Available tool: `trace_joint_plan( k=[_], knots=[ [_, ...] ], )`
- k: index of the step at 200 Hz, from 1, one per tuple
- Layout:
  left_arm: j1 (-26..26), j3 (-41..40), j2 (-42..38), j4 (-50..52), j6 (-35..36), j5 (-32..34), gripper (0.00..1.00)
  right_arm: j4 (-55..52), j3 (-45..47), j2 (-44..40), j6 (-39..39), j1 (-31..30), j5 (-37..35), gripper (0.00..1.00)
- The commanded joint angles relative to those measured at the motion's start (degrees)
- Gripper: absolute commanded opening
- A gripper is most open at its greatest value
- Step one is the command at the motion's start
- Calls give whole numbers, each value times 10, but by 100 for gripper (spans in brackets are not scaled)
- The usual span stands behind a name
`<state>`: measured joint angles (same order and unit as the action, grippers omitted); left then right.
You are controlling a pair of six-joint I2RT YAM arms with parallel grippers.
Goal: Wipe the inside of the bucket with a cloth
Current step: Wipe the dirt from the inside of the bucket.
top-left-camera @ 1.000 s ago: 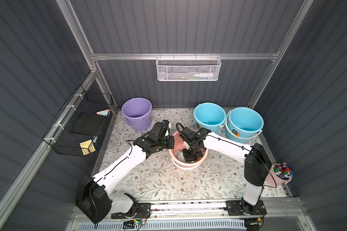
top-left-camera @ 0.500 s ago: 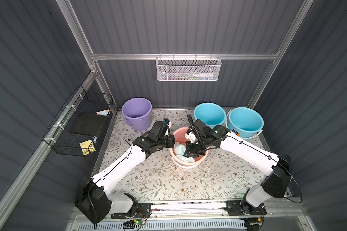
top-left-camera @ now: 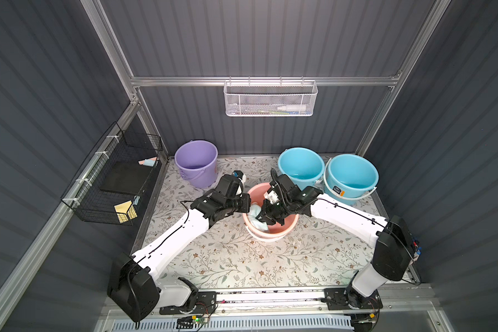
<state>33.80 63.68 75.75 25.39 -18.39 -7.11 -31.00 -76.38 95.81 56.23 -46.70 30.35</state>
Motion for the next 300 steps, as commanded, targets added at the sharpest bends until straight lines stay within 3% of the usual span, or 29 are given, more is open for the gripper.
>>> trace_joint_plan(
  k=[1, 104, 160, 231, 256, 300],
  knots=[
    [-1, -1, -1, -35, -1, -13, 0, 15, -9, 30, 23, 4, -22, 0],
    [-1, 8, 10, -26, -2, -9, 0, 11, -11, 194, 0, 12, -127, 0],
    [-1, 14, 14, -24, 1, -9, 0, -2, -6, 236, -3, 18, -162, 0],
    [-1, 15, 10, -21, -2, -3, 0, -40, -6, 127, 7, 17, -129, 0],
    [-1, 10, 12, -22, -2, -4, 0, -23, 12, 74, 48, 20, -75, 0],
    [-1, 11, 18, -24, -3, -8, 0, 25, 35, -8, 132, 19, -56, 0]
  ],
)
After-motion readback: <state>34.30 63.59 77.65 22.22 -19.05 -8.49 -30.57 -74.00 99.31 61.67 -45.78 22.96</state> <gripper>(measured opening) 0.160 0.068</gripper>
